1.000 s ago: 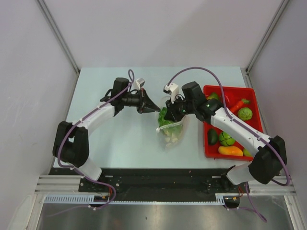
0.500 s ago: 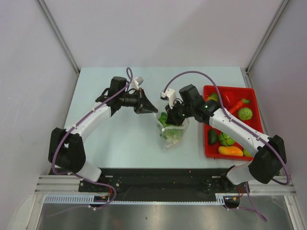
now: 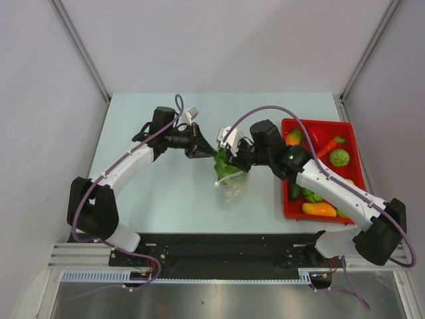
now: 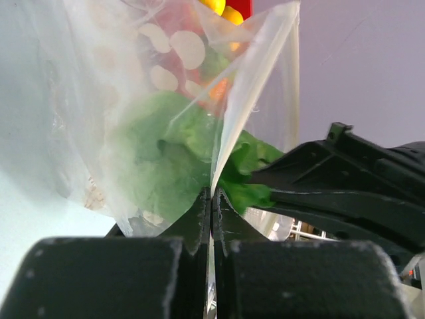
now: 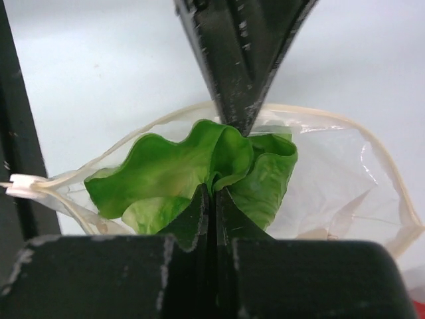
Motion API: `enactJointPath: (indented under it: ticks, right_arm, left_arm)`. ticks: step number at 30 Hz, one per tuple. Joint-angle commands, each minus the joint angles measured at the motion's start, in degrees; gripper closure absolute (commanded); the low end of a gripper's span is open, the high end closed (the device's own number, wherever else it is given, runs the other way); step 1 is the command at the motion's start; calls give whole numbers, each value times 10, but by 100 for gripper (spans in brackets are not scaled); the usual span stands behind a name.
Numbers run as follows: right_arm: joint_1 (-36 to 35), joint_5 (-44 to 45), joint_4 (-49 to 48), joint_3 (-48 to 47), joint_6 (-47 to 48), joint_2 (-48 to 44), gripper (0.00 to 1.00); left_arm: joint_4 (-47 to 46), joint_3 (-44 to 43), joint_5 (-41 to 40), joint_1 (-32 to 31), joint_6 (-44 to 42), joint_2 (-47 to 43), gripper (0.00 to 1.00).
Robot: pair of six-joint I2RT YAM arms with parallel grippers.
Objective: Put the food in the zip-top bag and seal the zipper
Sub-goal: Place the fake vegetable in the zipper food storage bag.
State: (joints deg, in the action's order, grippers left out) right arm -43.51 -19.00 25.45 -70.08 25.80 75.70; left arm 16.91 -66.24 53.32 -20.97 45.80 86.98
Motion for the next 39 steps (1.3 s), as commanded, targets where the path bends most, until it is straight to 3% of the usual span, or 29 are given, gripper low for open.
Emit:
enactJointPath:
  ticks: [1,7,8,9,12,13,18,25,31,39]
  right_arm:
    - [-11,-18,-45,42,129,10,100]
    - [-47,-52,-23,87,185,20,99]
    - [-51,-59,-21,88,180,16,90]
    - [-55,-68,-23,87,173,13,59]
    - [-60,-54,-33,75,138,-18,10]
    - [-61,-49,-32,70,130,-34,6]
    - [-55,10,-13,45,83,-75,4]
    - [17,50,-46,17,-17,-117,3]
    - [196,21,12,-10,-175,-119,4]
    - [495,-67,147,-21,-175,-69,0]
  left_arm:
    - [-1,-31,28,-1,-19,5,100]
    - [22,-50,38,0,-30,24,100]
    - [22,-52,38,0,-31,26,100]
    - [23,-52,39,-1,-32,27,100]
    - [29,-62,35,-1,-38,28,100]
    - [32,-65,33,0,-41,26,100]
    - [36,-65,31,-1,-47,26,100]
    - [36,-64,21,-1,-48,28,100]
    - [23,-60,7,-1,-36,14,100]
    - [23,-56,-1,0,-45,-1,100]
